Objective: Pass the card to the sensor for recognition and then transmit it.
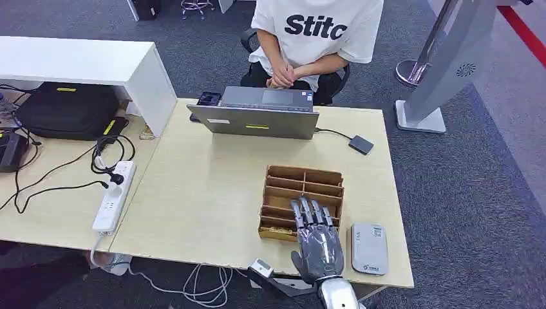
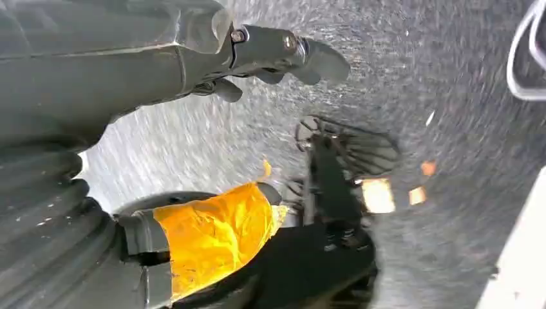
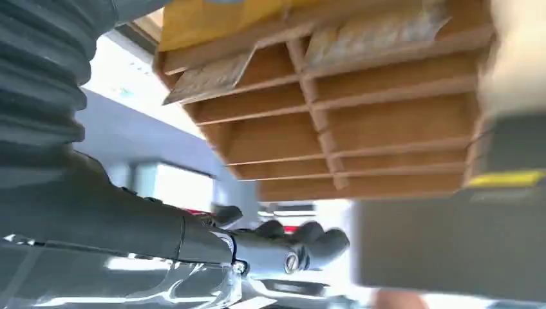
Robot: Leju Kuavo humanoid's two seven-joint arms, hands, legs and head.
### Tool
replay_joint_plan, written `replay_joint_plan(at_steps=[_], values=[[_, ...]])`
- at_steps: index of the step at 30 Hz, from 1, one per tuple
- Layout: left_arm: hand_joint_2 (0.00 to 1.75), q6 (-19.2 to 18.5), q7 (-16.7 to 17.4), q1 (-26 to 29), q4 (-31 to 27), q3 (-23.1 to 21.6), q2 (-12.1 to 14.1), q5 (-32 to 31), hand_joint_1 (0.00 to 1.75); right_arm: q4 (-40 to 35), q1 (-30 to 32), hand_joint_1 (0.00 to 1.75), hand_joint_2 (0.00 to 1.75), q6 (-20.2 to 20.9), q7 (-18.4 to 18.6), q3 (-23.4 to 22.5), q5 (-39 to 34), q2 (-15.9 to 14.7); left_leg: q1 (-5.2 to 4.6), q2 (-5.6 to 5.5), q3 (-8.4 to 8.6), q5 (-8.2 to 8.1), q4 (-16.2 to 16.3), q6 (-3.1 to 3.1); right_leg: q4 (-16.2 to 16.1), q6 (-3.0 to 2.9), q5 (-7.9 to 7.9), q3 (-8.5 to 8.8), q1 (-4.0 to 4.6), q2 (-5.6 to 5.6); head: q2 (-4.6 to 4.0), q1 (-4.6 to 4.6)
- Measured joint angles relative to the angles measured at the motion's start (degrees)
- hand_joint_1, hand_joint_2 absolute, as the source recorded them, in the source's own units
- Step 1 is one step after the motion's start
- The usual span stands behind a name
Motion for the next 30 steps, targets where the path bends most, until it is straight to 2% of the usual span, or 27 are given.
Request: replay_joint_plan(at_steps=[1, 2, 3, 4, 6, 9, 17, 30], values=[[1.75, -0.87, -0.02, 0.03, 0.00, -0.92, 0.04, -1.97, 0.00, 1.36, -0.42, 0.00, 1.75, -3.38, -1.74, -2.76, -2.12, -0.98, -0.01, -0.12, -0.02, 0.01, 0.00, 0.02, 0.00, 0.01, 0.00, 0.09, -0.01, -0.12, 0.00, 0.02], [1.75, -1.31, 0.00, 0.07, 0.02, -1.66, 0.37, -2.64, 0.00, 4.51, -1.70, 0.00, 1.75, -6.42, -6.16, -7.55, -2.81, -2.47, 0.00, -0.19, -0.02, 0.06, 0.01, 0.08, 0.00, 0.04, 0.02, 0.11, -0.01, -0.21, 0.00, 0.13], [1.75, -1.64, 0.00, 0.07, 0.00, -2.01, 0.50, -2.92, 0.00, 7.31, -2.66, 0.00, 1.75, -8.04, -12.21, -13.80, -2.40, -3.01, -0.02, -0.25, -0.06, 0.10, 0.02, 0.14, -0.01, 0.09, 0.05, 0.14, -0.04, -0.29, 0.00, 0.10], [1.75, -1.72, 0.00, 0.08, 0.00, -2.27, 0.59, -2.98, 0.00, 9.03, -3.11, 0.00, 1.75, -8.79, -16.65, -19.71, -1.14, -3.41, -0.02, -0.32, -0.10, 0.14, 0.02, 0.21, -0.01, 0.11, 0.06, 0.20, -0.08, -0.38, 0.00, 0.15], [1.75, -1.70, 0.04, 0.24, 0.00, -2.88, 0.90, -3.01, 0.00, 10.88, -3.69, 0.00, 1.75, -8.53, -18.25, -28.34, 1.28, -3.38, -0.10, -0.35, -0.12, 0.13, 0.06, 0.21, -0.04, 0.15, 0.10, 0.18, -0.11, -0.40, 0.00, 0.17], [1.75, -1.61, 0.04, 0.06, 0.00, -3.23, 1.25, -2.96, 0.00, 11.93, -3.64, 0.00, 1.75, -7.37, -17.84, -35.44, 4.12, -2.18, -0.10, -0.28, -0.03, 0.13, 0.06, 0.21, -0.04, 0.17, 0.13, 0.14, -0.10, -0.29, 0.00, 0.09], [1.75, -1.39, 0.04, 0.07, 0.00, -3.41, 1.27, -2.81, 0.00, 10.44, -2.98, 0.00, 1.75, -4.57, -17.31, -42.59, 4.62, -0.15, 0.02, -0.24, 0.02, 0.14, 0.02, 0.19, -0.03, 0.11, 0.07, 0.20, 0.03, -0.29, 0.00, 0.11], [1.75, -1.44, 0.04, 0.06, 0.00, -3.41, 1.33, -2.81, 0.00, 8.54, -1.79, 0.00, 1.75, -3.76, -18.80, -44.58, 4.43, 0.57, 0.01, -0.21, 0.04, 0.14, 0.03, 0.19, -0.04, 0.10, 0.09, 0.21, 0.02, -0.28, 0.00, 0.11]])
